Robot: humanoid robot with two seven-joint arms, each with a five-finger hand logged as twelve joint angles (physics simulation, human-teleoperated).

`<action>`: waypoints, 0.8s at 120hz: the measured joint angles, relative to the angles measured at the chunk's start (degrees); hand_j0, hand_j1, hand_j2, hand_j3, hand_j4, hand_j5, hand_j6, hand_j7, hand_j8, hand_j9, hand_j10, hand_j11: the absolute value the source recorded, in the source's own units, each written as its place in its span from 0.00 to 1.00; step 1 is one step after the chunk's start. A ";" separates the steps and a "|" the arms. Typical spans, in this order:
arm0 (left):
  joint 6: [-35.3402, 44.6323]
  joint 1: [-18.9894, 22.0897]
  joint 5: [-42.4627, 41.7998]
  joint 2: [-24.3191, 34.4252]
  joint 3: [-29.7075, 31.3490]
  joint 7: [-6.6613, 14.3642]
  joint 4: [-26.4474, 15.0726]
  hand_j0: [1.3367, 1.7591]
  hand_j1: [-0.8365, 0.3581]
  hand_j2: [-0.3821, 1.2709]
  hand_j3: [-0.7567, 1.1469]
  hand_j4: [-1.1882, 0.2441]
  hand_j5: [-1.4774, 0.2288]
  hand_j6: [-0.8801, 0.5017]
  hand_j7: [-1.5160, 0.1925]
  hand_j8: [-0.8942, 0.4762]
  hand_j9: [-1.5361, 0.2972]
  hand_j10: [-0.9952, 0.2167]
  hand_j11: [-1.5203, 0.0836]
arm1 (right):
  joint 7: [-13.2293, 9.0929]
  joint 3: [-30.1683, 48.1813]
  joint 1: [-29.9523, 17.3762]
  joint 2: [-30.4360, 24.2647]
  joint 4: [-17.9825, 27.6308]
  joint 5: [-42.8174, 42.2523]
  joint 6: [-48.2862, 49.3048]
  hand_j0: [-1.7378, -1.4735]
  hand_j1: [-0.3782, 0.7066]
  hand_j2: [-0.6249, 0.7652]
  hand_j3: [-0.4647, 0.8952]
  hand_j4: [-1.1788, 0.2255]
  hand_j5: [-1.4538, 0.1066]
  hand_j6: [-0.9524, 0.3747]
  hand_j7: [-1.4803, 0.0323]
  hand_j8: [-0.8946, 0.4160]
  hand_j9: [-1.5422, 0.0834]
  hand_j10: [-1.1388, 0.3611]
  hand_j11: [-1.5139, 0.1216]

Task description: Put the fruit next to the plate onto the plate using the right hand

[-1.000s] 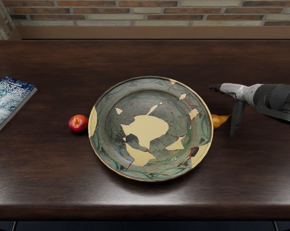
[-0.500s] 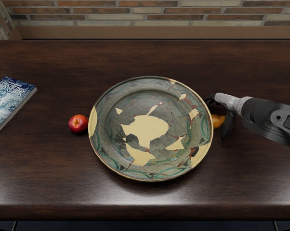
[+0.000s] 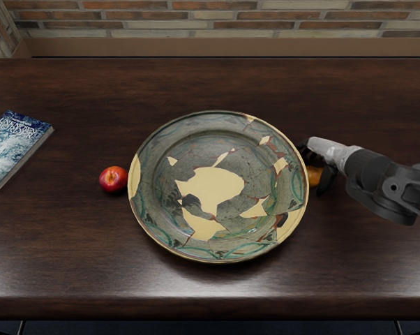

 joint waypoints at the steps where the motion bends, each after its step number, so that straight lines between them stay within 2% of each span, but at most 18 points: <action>1: 0.00 0.00 0.00 0.00 0.00 0.00 0.00 0.76 0.98 0.23 0.40 0.82 0.85 0.62 0.87 0.64 0.83 0.81 0.93 | 0.00 0.00 -0.03 0.01 -0.01 -0.03 -0.06 0.30 0.37 0.41 0.34 0.62 0.67 0.48 0.71 0.44 0.70 0.55 0.68; 36: 0.00 0.00 0.00 0.00 0.00 -0.01 0.00 0.76 0.98 0.23 0.40 0.82 0.85 0.62 0.87 0.64 0.83 0.81 0.93 | 0.00 -0.02 -0.35 0.53 -1.08 -0.44 -0.83 0.30 0.48 0.39 0.34 0.54 0.59 0.40 0.62 0.36 0.62 0.48 0.60; 50: 0.00 0.00 0.00 0.00 0.00 -0.01 0.00 0.76 0.98 0.23 0.40 0.82 0.85 0.62 0.87 0.64 0.83 0.81 0.93 | 0.01 -0.02 -0.33 0.52 -1.11 -0.39 -0.82 0.30 0.54 0.42 0.34 0.50 0.53 0.35 0.57 0.32 0.56 0.44 0.54; 64: 0.00 0.00 0.00 0.00 0.00 -0.02 0.00 0.76 0.98 0.23 0.40 0.82 0.85 0.62 0.87 0.64 0.83 0.81 0.93 | 0.03 -0.01 -0.36 0.54 -1.12 -0.33 -0.82 0.31 0.58 0.47 0.34 0.46 0.48 0.31 0.52 0.28 0.51 0.47 0.49; 72: 0.00 0.00 0.00 0.00 -0.01 -0.01 0.00 0.76 0.98 0.23 0.40 0.82 0.85 0.62 0.87 0.64 0.83 0.81 0.93 | 0.05 -0.01 -0.36 0.54 -1.12 -0.29 -0.80 0.31 0.60 0.48 0.34 0.44 0.45 0.29 0.49 0.29 0.49 0.48 0.46; 96: 0.00 0.00 0.01 0.00 -0.01 -0.03 0.00 0.76 0.98 0.23 0.40 0.82 0.85 0.62 0.87 0.64 0.83 0.81 0.93 | 0.05 0.18 -0.64 0.48 -1.16 -0.32 -0.87 0.33 0.62 0.54 0.34 0.38 0.38 0.32 0.41 0.31 0.41 0.50 0.38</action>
